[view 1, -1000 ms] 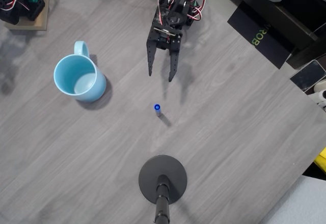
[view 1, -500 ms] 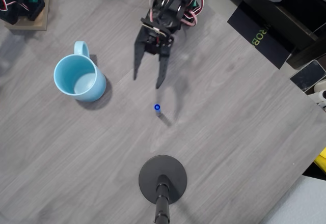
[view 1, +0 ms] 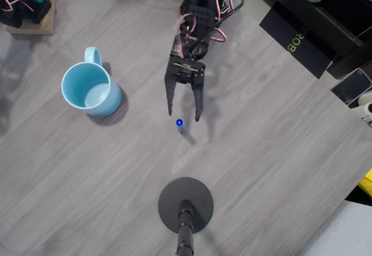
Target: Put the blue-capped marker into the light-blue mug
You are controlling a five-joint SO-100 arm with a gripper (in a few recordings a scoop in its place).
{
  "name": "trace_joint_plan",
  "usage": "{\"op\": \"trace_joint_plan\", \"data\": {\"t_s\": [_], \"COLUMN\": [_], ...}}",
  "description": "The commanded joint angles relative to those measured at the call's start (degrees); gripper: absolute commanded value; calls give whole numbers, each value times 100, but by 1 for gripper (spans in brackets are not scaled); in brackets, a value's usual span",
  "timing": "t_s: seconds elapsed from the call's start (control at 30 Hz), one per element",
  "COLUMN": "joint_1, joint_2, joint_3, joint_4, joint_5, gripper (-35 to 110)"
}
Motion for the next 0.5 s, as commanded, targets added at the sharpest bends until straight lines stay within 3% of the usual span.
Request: {"op": "trace_joint_plan", "data": {"t_s": [0.0,0.33,0.47], "joint_1": [-26,-79,-158], "joint_2": [-677,-2320,-2452], "joint_3": [-316,-562,-571], "joint_4": [-501,-1934,-1995], "joint_5": [-633,-659,-659], "gripper": [31,32,32]}}
